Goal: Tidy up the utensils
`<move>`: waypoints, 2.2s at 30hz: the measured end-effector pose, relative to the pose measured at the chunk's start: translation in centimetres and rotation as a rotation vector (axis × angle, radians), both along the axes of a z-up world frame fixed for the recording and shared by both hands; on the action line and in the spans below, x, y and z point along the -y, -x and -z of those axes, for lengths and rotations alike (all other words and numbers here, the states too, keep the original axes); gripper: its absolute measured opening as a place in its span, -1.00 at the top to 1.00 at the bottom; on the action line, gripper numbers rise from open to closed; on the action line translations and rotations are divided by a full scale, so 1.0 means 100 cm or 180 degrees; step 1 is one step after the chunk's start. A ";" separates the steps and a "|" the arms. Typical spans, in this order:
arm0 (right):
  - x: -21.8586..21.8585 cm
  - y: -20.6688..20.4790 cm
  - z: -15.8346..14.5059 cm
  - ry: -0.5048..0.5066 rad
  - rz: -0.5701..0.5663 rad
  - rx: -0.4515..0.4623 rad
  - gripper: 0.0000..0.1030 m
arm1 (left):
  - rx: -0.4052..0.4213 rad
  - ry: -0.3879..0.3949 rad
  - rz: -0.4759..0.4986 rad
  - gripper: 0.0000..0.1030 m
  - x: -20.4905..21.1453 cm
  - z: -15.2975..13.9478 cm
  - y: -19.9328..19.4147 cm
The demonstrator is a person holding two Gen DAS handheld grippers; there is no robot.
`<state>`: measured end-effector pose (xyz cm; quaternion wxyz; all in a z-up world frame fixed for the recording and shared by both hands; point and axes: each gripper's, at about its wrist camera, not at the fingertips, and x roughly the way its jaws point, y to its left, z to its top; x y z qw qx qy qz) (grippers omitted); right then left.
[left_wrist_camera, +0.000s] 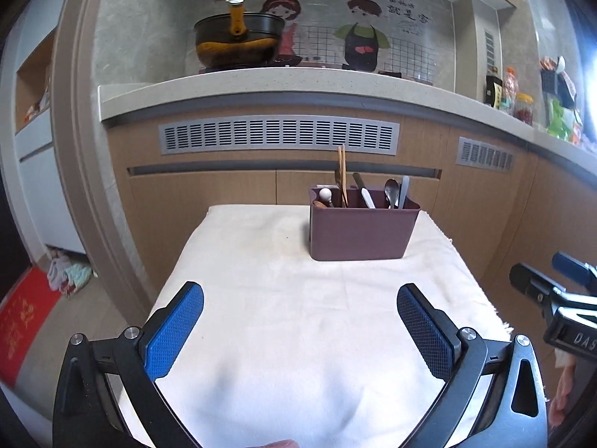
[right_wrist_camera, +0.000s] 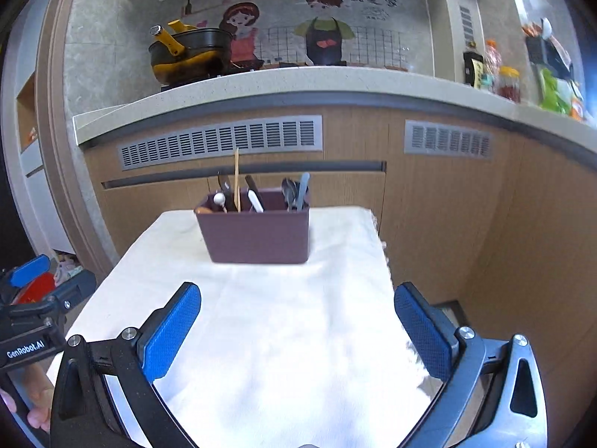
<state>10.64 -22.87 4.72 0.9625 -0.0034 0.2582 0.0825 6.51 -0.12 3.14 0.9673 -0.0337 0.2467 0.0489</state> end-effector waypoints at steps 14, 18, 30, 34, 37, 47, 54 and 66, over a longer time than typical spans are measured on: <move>0.002 0.012 0.004 0.0112 0.0049 0.0040 -1.00 | -0.0017 -0.0066 0.0110 -0.99 0.013 -0.004 0.011; 0.002 0.013 0.004 0.0111 0.0043 0.0038 -1.00 | -0.0027 -0.0050 0.0122 -0.99 0.013 -0.005 0.011; 0.001 0.013 0.003 0.0111 0.0019 0.0043 -1.00 | -0.0043 -0.0066 0.0176 -1.00 0.017 -0.006 0.011; 0.001 0.013 0.003 0.0110 0.0012 0.0044 -1.00 | -0.0041 -0.0063 0.0170 -1.00 0.018 -0.006 0.012; 0.001 0.013 0.003 0.0112 0.0014 0.0045 -1.00 | -0.0037 -0.0060 0.0175 -0.99 0.017 -0.006 0.013; 0.001 0.014 0.003 0.0115 0.0020 0.0056 -1.00 | -0.0035 -0.0048 0.0207 -1.00 0.017 -0.006 0.013; 0.002 0.014 0.002 0.0118 0.0010 0.0066 -1.00 | -0.0031 -0.0060 0.0210 -0.99 0.018 -0.006 0.013; 0.005 0.014 0.002 0.0113 0.0025 0.0059 -1.00 | -0.0033 -0.0033 0.0213 -1.00 0.017 -0.007 0.012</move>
